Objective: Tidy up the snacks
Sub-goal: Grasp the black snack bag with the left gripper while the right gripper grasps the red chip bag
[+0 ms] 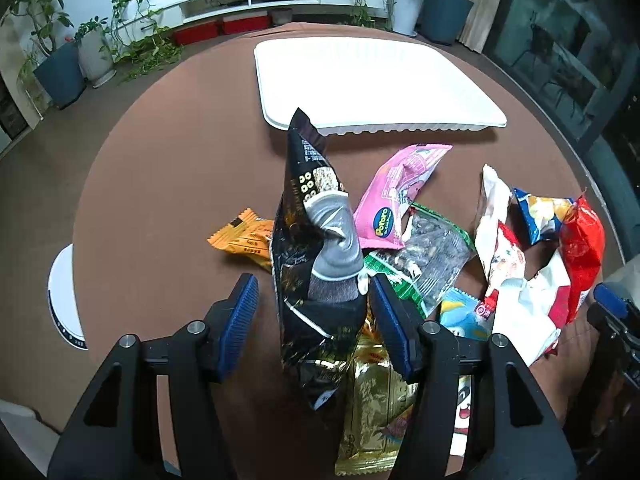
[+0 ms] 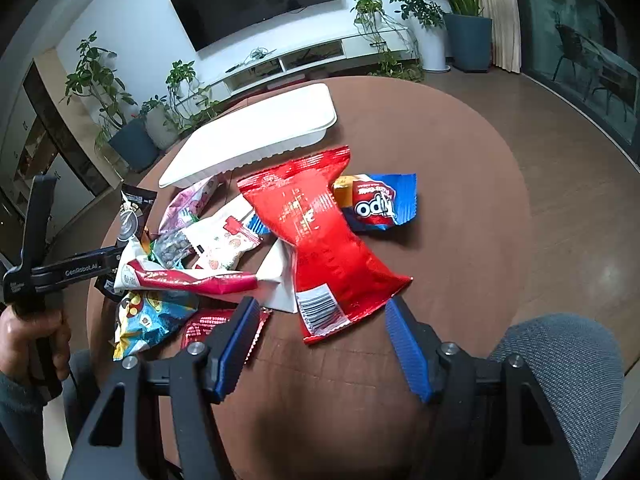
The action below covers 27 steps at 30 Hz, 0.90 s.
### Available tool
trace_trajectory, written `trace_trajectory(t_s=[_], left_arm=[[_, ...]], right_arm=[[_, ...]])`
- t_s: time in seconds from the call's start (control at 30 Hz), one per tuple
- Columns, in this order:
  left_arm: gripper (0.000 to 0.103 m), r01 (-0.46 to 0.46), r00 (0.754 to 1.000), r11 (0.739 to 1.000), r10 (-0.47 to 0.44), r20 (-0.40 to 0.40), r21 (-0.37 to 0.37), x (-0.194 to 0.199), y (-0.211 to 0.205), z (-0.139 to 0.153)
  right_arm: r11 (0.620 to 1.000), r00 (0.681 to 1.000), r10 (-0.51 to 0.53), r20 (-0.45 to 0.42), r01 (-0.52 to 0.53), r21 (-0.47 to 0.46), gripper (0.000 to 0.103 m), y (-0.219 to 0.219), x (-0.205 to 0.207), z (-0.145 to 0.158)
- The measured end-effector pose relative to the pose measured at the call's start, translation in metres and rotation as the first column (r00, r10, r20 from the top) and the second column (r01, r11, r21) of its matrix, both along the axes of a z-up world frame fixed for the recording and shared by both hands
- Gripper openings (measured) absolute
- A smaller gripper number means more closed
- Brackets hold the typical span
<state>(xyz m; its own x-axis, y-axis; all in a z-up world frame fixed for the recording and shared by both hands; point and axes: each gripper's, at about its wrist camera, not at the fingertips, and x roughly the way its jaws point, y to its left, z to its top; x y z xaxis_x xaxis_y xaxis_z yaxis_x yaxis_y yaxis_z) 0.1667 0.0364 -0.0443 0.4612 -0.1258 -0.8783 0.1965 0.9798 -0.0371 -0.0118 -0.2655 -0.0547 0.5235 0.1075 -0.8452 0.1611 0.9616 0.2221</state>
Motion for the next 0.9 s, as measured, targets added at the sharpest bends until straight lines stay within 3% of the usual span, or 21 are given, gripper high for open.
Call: trace_trajectory(t_s=[0.07, 0.1, 0.17, 0.47, 0.9], left_arm=[[0.054, 0.003, 1.0, 1.0, -0.003, -0.005, -0.021, 0.003, -0.002, -0.001], [0.046, 0.003, 1.0, 0.999, -0.003, -0.009, -0.034, 0.005, -0.002, -0.002], [0.04, 0.006, 1.0, 0.998, -0.007, -0.013, -0.067, 0.006, 0.001, -0.003], [0.03, 0.044, 0.999, 0.996, -0.043, 0.01, -0.082, 0.002, 0.002, -0.001], [0.028, -0.006, 1.0, 0.982, 0.009, 0.016, -0.19, -0.024, 0.031, 0.001]], right_arm=[[1.0, 1.0, -0.001, 0.0, 0.001, -0.002, 0.069, 0.0, 0.0, 0.0], [1.0, 1.0, -0.001, 0.0, 0.001, -0.004, 0.069, 0.0, 0.0, 0.0], [1.0, 1.0, -0.001, 0.001, 0.001, -0.004, 0.069, 0.0, 0.0, -0.001], [1.0, 1.0, -0.003, -0.006, 0.003, -0.003, 0.069, -0.001, 0.001, -0.001], [1.0, 1.0, 0.0, 0.009, 0.001, -0.017, 0.069, -0.003, 0.004, 0.004]])
